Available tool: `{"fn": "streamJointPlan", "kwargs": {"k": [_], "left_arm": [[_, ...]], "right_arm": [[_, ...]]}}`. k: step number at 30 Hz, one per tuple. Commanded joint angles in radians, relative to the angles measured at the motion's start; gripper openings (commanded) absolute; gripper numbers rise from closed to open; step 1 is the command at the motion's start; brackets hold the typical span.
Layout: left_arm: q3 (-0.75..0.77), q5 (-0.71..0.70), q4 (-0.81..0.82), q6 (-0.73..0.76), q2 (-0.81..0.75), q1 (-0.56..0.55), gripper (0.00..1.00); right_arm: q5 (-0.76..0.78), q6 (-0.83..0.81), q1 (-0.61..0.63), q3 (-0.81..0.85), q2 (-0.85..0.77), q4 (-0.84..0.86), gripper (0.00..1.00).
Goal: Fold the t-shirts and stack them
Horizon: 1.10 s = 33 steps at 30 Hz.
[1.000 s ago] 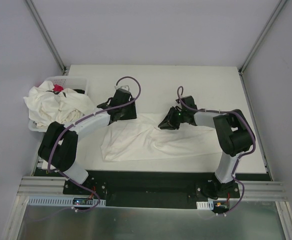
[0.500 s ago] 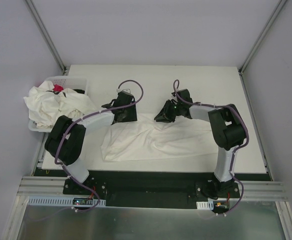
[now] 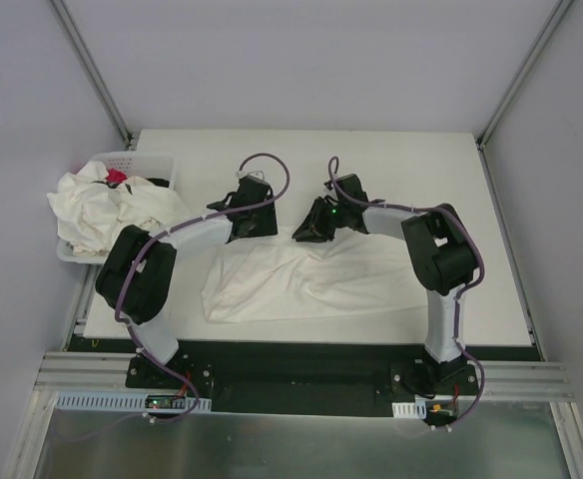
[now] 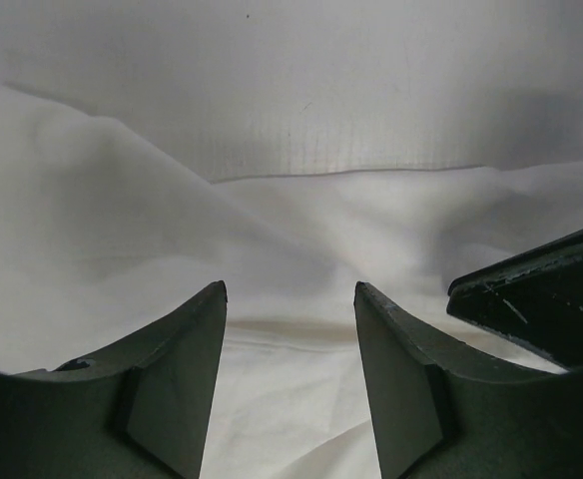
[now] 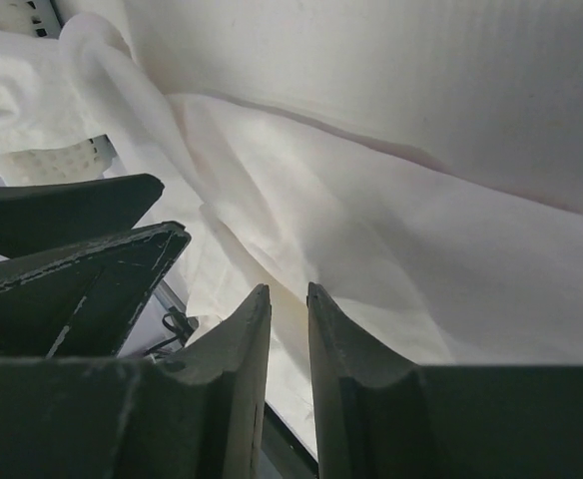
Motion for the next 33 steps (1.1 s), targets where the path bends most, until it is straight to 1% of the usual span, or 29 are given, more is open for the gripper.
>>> {"fn": "streamJointPlan", "kwargs": {"k": [1,10,17,22,27,33], "left_arm": [[0.055,-0.035,0.017,0.018,0.036,-0.009,0.53],[0.06,-0.024,0.02,0.006,0.076,-0.009,0.53],[0.052,-0.032,0.018,0.012,0.081,-0.009,0.52],[0.043,-0.041,0.018,0.006,0.089,-0.009,0.52],[0.035,-0.044,0.023,0.003,0.092,-0.009,0.52],[0.028,-0.052,0.029,0.004,0.081,-0.009,0.52]], "right_arm": [[-0.037,0.019,0.012,0.045,0.019,-0.013,0.24],[-0.056,0.021,0.038,0.027,0.01,-0.017,0.24],[-0.057,0.008,0.076,-0.002,-0.041,-0.039,0.24],[-0.06,0.013,0.097,-0.047,-0.064,-0.04,0.24],[-0.062,0.013,0.116,-0.105,-0.12,-0.039,0.24],[-0.071,-0.002,0.122,-0.23,-0.22,-0.051,0.24]]}}
